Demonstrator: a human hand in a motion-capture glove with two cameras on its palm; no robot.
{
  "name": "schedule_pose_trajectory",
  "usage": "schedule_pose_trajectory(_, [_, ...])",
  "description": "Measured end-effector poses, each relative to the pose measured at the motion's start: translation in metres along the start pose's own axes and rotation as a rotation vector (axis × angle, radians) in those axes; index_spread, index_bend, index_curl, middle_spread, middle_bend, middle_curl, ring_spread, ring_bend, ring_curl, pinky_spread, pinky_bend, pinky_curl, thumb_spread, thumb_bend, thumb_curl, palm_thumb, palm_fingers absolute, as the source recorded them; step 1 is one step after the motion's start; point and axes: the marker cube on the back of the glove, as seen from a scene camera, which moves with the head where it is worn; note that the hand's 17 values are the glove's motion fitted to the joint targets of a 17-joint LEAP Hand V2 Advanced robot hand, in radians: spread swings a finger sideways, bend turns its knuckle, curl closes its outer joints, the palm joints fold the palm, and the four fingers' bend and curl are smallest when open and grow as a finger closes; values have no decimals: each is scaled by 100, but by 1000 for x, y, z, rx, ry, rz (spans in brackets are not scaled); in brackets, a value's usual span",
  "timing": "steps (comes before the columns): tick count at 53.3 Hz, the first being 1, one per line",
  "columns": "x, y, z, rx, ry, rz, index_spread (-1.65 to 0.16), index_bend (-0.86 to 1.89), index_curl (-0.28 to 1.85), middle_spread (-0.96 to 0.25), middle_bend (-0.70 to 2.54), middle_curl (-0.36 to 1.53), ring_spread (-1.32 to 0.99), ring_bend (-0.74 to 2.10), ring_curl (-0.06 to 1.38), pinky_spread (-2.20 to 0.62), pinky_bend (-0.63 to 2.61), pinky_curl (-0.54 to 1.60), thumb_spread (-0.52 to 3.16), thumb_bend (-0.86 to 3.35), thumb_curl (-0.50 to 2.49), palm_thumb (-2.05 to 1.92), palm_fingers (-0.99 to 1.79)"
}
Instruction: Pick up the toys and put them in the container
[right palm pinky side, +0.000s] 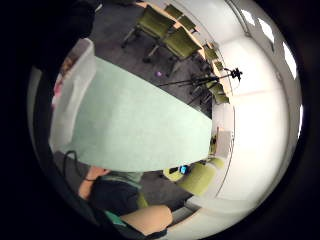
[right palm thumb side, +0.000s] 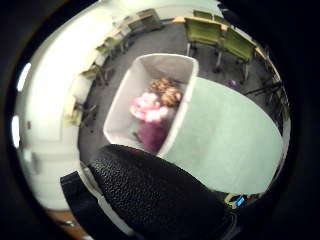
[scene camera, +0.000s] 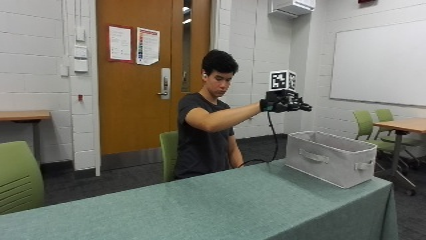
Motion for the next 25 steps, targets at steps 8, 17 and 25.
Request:
schedule_pose_trajectory(8, [67,36,21,-14,8,233,-21,15,42,-3,22,46,-18,19,26,-8,72,30,87,-20,10,-31,-8])
schedule_pose_trajectory(17, [107,75,46,-17,-26,297,-22,16,41,-3,21,45,-18,17,26,-8,67,30,87,-19,5,-30,-6])
schedule_pose_trajectory(25, [121,96,71,-37,-75,334,-23,19,42,-3,20,44,-20,16,25,-8,63,30,88,-19,1,-30,-4])
